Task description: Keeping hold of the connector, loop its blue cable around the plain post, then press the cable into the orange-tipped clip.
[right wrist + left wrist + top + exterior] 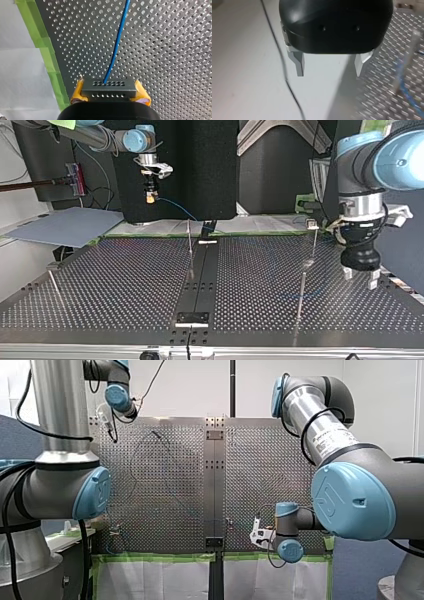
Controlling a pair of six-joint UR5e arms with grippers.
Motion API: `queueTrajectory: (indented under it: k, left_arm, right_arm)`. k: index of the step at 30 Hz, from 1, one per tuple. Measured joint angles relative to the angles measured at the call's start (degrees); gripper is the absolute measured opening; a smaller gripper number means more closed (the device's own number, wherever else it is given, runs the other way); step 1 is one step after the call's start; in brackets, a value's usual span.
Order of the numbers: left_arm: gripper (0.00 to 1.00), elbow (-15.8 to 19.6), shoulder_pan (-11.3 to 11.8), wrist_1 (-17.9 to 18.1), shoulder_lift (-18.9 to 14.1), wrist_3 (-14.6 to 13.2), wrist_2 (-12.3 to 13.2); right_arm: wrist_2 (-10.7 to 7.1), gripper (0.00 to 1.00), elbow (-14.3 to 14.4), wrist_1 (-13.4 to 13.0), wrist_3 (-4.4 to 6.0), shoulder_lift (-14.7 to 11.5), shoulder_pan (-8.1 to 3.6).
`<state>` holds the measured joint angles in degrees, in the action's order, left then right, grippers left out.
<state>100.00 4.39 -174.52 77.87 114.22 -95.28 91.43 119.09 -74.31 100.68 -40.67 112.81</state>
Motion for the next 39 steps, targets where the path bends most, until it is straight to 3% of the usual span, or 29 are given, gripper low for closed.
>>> queueTrajectory:
  k: [6,10,14,21,27,39]
  left_arm:
    - [1.0,-3.66,-1.14,-3.66,-3.57,-3.66,1.75]
    - [1.0,-5.91,-2.26,-5.9,-4.25,-5.91,3.53]
    - [1.0,-8.11,-3.51,-8.07,-4.7,-8.1,3.38]
    - [1.0,-12.16,-5.82,-12.38,-2.89,-12.39,-0.3]
    - [1.0,-12.95,-8.41,-15.49,-0.28,-15.43,-3.41]
    - [1.0,-13.01,-14.95,-22.1,3.89,-16.37,-10.0]
  right_arm:
    - [-0.01,0.02,-0.1,0.18,-0.34,0.0,0.02]
    - [-0.01,0.02,-0.11,0.2,-0.47,0.0,0.02]
    - [-0.01,0.02,-0.11,0.21,-0.66,0.0,0.05]
    - [-0.01,0.02,-0.11,0.2,-0.73,0.0,0.08]
    - [-0.01,0.02,-0.11,0.21,-0.73,0.0,0.15]
    - [-0.01,0.02,-0.11,0.29,-0.73,0.01,0.25]
